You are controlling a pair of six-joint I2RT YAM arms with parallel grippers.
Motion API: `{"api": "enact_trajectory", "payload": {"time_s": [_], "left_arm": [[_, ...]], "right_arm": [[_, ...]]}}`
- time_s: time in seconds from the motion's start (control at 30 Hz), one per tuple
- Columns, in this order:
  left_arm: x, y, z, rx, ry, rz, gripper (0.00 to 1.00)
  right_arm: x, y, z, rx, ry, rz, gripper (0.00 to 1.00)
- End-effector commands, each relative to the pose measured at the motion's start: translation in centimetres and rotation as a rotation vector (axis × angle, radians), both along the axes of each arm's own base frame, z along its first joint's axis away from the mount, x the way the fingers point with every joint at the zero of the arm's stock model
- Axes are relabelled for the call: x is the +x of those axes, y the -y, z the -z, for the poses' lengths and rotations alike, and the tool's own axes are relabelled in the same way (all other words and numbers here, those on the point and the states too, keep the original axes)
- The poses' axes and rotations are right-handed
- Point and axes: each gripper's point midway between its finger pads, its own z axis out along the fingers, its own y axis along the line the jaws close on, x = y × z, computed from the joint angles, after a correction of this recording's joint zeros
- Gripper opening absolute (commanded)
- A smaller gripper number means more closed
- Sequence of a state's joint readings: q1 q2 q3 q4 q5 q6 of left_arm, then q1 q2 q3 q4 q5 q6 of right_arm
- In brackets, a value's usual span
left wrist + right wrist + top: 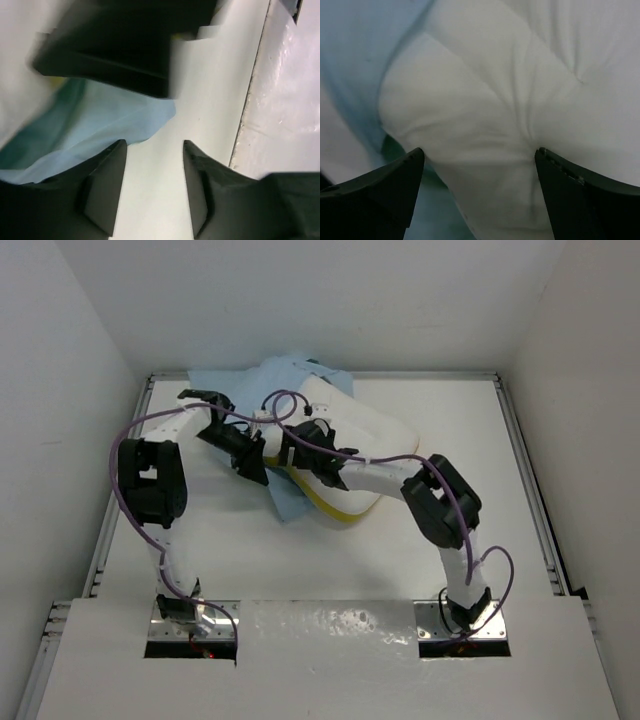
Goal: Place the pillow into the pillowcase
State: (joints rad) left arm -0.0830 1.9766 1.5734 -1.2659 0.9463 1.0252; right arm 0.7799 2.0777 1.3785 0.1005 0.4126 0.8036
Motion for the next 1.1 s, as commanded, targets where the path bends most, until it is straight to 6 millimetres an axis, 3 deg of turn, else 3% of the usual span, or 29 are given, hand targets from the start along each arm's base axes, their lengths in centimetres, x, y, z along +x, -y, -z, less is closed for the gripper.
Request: {"api": "enact_trajectory", "payload": {"time_s": [0.0,0.07,0.1,0.13,0.17,0.2,0.23,0.27,0.3,0.33,0.37,0.4,0.43,0.47,0.5,0.53,0.57,0.6,0.67,0.73,0.77,0.8,0.83,0.87,0.93,0.97,1.0,1.03,1.07], "left_arm": [[1.4,-1.3,-5.1,0.019,0.164,-0.016,0.48],[3.7,-1.5,-6.8,0.015,0.218,-0.045,0.61],[5.7,-1.2,-9.3,0.008,0.288,-0.071,0.74],[8.4,-1.0,-9.6,0.001,0.336,-0.103,0.92],[10.6,-0.9,-10.4,0.009,0.373,-0.156,0.93],[12.6,-0.2,-11.9,0.01,0.339,-0.281,0.93],[15.6,-1.2,-10.5,0.107,0.371,-0.383,0.89],[19.0,-1.3,-10.9,0.124,0.458,-0.468,0.84],[20.9,-0.4,-9.3,0.149,0.434,-0.527,0.78],[23.1,-1.0,-8.6,0.211,0.479,-0.595,0.79],[24.8,0.1,-9.9,0.206,0.531,-0.619,0.81],[26.4,0.0,-6.4,0.283,0.511,-0.645,0.88],[27.6,1.2,-7.3,0.285,0.568,-0.652,0.9],[29.1,1.1,-5.6,0.329,0.602,-0.678,0.94],[29.8,1.5,-5.3,0.339,0.638,-0.685,0.95],[29.6,1.8,-2.9,0.381,0.632,-0.676,0.96],[29.9,1.5,-2.0,0.412,0.653,-0.697,0.97],[30.6,0.7,-1.1,0.457,0.678,-0.748,0.97],[30.9,0.0,-0.2,0.484,0.667,-0.776,0.85],[30.6,-0.7,1.0,0.541,0.653,-0.784,0.67],[30.4,-0.9,0.7,0.547,0.653,-0.78,0.45],[29.9,-1.0,1.1,0.561,0.637,-0.764,0.32],[29.4,-0.9,0.9,0.559,0.628,-0.754,0.22],[28.6,-0.7,-0.1,0.548,0.621,-0.732,0.07],[26.7,-0.2,0.7,0.535,0.581,-0.659,0.0],[25.4,0.5,-0.7,0.488,0.574,-0.618,0.0],[23.5,0.5,0.7,0.498,0.53,-0.569,0.0],[22.5,0.6,0.5,0.492,0.524,-0.53,0.0],[20.6,1.0,-0.6,0.463,0.494,-0.481,0.0]], "right_arm": [[0.1,-1.0,-9.6,0.067,0.187,-0.164,0.92],[-0.1,0.8,-12.1,0.103,0.217,-0.207,0.99],[0.0,1.4,-12.9,0.102,0.231,-0.225,0.99],[0.5,2.6,-14.2,0.128,0.239,-0.251,0.99],[1.0,3.5,-14.7,0.134,0.238,-0.26,0.98],[1.3,4.3,-14.7,0.129,0.22,-0.273,0.67],[3.0,6.2,-15.3,0.135,0.225,-0.258,0.35],[3.4,6.6,-15.2,0.144,0.211,-0.288,0.16],[5.2,8.6,-16.0,0.128,0.223,-0.269,0.13],[6.1,8.9,-14.5,0.123,0.183,-0.286,0.25],[7.4,9.7,-14.1,0.108,0.175,-0.289,0.44],[9.5,11.2,-15.6,0.106,0.19,-0.273,0.7],[10.7,11.3,-12.2,0.076,0.132,-0.301,0.8],[12.6,12.1,-13.3,0.061,0.148,-0.289,0.93],[13.8,12.4,-12.5,0.043,0.142,-0.282,0.96],[15.0,12.5,-8.9,0.011,0.093,-0.28,0.97],[16.5,12.7,-9.4,-0.001,0.12,-0.267,0.98],[17.3,12.6,-6.1,-0.02,0.082,-0.273,0.99],[17.8,11.7,-4.3,0.005,0.062,-0.299,0.99],[17.5,10.9,-2.5,0.04,0.029,-0.329,0.84],[16.3,10.7,-0.3,0.045,-0.021,-0.345,0.7],[15.8,10.6,0.5,0.044,-0.028,-0.342,0.31],[15.0,10.7,1.3,0.041,-0.046,-0.332,0.12],[12.6,11.0,2.7,0.03,-0.091,-0.325,0.01],[10.4,10.3,2.6,0.05,-0.077,-0.347,0.0],[6.7,10.0,5.0,0.052,-0.149,-0.372,0.0],[5.3,9.2,2.6,0.081,-0.115,-0.4,0.0],[4.1,8.5,1.7,0.108,-0.097,-0.409,0.0],[0.6,7.6,1.3,0.112,-0.107,-0.444,0.0]]}}
